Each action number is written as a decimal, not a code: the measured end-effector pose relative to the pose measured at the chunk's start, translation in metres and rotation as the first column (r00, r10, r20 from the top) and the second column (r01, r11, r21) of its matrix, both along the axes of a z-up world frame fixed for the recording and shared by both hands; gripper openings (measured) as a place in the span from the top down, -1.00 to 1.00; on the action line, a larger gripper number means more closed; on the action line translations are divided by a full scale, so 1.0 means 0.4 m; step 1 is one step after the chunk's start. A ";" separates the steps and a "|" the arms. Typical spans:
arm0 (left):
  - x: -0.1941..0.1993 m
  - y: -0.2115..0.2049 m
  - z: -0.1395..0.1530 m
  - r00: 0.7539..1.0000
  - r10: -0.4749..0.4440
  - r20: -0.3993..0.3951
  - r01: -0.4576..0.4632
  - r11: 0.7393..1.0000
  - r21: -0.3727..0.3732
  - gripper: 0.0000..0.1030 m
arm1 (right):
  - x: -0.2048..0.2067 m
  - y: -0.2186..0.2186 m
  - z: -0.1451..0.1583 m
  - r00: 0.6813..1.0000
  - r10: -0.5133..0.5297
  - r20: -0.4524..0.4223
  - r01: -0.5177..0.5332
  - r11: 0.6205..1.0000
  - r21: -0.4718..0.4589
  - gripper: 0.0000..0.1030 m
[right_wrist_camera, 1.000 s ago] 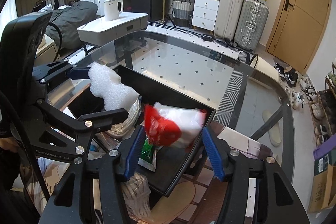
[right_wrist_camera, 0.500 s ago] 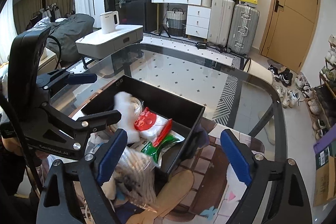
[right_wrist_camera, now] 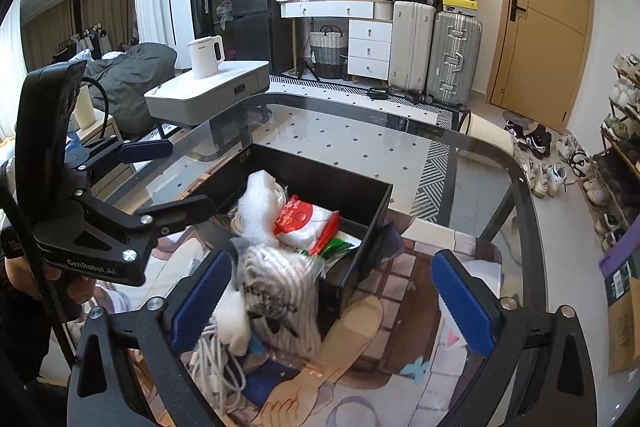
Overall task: Organize soft objects
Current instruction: 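Move both tools back toward the remaining items on the table, then grasp the clear adidas bag of white rope with the right gripper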
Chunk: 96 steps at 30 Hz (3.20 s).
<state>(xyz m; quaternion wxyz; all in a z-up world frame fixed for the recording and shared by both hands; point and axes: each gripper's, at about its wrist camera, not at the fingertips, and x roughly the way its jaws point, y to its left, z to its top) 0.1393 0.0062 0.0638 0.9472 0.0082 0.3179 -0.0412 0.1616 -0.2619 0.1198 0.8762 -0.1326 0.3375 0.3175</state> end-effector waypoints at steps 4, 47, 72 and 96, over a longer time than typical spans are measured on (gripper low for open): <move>-0.030 0.007 0.006 1.000 0.002 0.011 -0.002 1.000 0.000 -1.00 | -0.022 -0.011 -0.008 1.000 -0.015 -0.008 0.015 1.000 0.019 -0.98; -0.152 0.042 -0.152 0.995 0.027 -0.097 -0.029 0.999 -0.021 -1.00 | -0.052 -0.012 -0.183 0.983 -0.123 -0.138 0.130 0.991 0.041 -0.98; -0.139 0.058 -0.161 0.994 0.036 -0.100 -0.039 0.999 -0.033 -1.00 | 0.016 0.082 -0.207 0.969 -0.141 -0.201 0.152 0.988 0.041 -0.42; -0.154 0.032 -0.149 0.996 0.010 -0.094 -0.015 0.998 -0.054 -1.00 | -0.064 -0.046 -0.140 0.977 -0.166 -0.131 0.186 0.970 0.155 0.12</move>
